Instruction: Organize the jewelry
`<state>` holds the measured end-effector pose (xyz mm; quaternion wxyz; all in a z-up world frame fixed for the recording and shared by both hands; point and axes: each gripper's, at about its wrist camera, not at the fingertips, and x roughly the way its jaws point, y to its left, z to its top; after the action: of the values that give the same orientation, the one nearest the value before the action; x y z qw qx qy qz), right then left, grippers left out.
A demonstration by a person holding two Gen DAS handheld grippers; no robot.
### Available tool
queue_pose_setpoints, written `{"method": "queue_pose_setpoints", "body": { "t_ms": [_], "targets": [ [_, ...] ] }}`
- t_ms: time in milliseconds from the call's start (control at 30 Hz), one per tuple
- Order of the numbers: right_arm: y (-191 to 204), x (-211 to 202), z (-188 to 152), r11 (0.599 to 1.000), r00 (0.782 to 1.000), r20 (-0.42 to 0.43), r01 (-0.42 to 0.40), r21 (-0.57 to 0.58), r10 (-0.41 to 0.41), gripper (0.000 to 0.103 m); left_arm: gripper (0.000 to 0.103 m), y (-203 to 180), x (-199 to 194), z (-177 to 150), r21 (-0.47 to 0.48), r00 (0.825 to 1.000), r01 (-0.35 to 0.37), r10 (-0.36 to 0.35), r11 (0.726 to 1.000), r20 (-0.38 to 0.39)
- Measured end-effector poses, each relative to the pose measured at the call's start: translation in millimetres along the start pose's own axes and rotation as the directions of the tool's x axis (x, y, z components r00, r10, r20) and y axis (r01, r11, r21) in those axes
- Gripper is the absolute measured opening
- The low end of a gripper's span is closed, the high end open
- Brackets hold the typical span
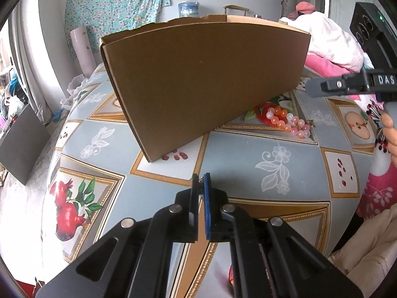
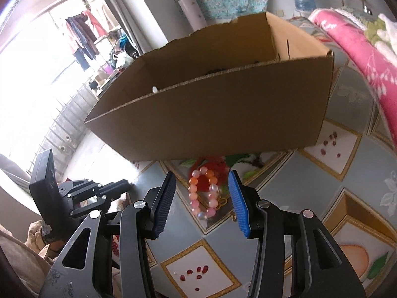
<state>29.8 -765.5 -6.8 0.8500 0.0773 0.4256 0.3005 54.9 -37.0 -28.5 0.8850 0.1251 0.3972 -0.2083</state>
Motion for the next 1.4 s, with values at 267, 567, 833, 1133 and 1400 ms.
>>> {"method": "queue_pose_setpoints", "body": {
  "t_ms": [267, 567, 833, 1133, 1400],
  "targets": [
    [28.5, 18.8, 0.2, 0.993, 0.999, -0.039, 0.016, -0.115, -0.021, 0.041, 0.003, -0.2, 1.9, 0.9, -0.006, 1.000, 0.004, -0.004, 1.000, 0.005],
    [43.8, 40.9, -8.3, 0.979, 0.990, -0.094, 0.082, -0.188, -0.101, 0.035, 0.003, 0.3, 2.5, 0.9, -0.009, 1.000, 0.009, -0.009, 1.000, 0.010],
    [40.5, 46.3, -9.7, 0.977, 0.987, -0.107, 0.098, -0.190, -0.120, 0.029, 0.003, -0.1, 2.4, 1.5, -0.012, 1.000, 0.009, -0.008, 1.000, 0.011],
    [49.6, 55.8, -9.5, 0.975, 0.986, -0.103, 0.105, -0.196, -0.127, 0.007, 0.003, -0.9, 2.5, 2.3, -0.013, 1.000, 0.010, -0.009, 1.000, 0.012],
    [55.0, 61.0, -12.2, 0.979, 0.991, -0.113, 0.053, -0.196, -0.076, 0.007, 0.003, -0.9, 2.5, 2.0, -0.012, 1.000, 0.009, -0.009, 1.000, 0.012]
  ]
}}
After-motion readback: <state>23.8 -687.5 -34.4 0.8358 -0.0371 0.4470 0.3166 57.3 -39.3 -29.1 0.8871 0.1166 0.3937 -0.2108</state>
